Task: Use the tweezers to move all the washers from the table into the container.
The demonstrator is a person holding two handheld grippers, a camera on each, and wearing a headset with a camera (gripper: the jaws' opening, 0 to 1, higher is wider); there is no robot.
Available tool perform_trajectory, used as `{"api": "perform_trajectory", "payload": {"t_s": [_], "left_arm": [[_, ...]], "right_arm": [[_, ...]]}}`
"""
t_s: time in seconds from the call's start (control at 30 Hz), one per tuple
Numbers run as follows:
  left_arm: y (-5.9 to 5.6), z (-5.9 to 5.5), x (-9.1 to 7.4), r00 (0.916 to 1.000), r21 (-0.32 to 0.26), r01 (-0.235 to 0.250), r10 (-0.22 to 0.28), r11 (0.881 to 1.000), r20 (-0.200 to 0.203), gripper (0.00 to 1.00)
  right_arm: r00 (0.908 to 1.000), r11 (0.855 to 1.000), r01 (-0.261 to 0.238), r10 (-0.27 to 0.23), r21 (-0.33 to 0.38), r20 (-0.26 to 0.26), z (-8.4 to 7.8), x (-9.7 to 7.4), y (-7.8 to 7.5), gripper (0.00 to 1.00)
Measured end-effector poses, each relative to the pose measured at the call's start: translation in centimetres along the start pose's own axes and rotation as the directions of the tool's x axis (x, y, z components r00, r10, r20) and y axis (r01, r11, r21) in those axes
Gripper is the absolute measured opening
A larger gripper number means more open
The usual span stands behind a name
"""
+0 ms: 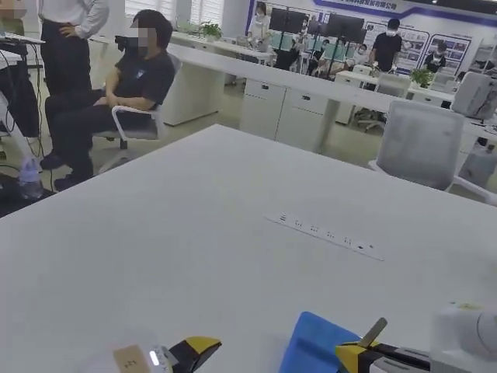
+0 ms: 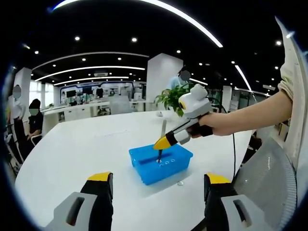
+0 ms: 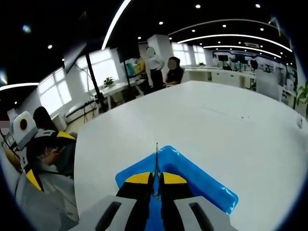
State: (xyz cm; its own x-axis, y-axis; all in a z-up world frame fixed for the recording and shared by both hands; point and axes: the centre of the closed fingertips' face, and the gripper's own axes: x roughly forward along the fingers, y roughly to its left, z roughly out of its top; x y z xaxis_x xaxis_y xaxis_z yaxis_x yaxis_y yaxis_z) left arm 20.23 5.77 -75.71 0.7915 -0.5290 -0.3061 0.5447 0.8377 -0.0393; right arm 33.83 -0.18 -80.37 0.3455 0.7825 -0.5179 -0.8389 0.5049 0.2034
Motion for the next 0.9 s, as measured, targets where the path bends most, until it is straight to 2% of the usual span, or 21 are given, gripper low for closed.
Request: {"api": "perform_trajectory", "payload": {"t_s": [0.9], "left_arm": [[-0.2, -0.2, 0.1, 0.9998, 0.005, 0.01, -0.01, 1.0, -0.014, 0.77]], "right_arm": [[0.9988, 0.999, -0.011, 0.013, 0.033, -0.047, -1.0, 2.0, -1.0, 0.03]]}}
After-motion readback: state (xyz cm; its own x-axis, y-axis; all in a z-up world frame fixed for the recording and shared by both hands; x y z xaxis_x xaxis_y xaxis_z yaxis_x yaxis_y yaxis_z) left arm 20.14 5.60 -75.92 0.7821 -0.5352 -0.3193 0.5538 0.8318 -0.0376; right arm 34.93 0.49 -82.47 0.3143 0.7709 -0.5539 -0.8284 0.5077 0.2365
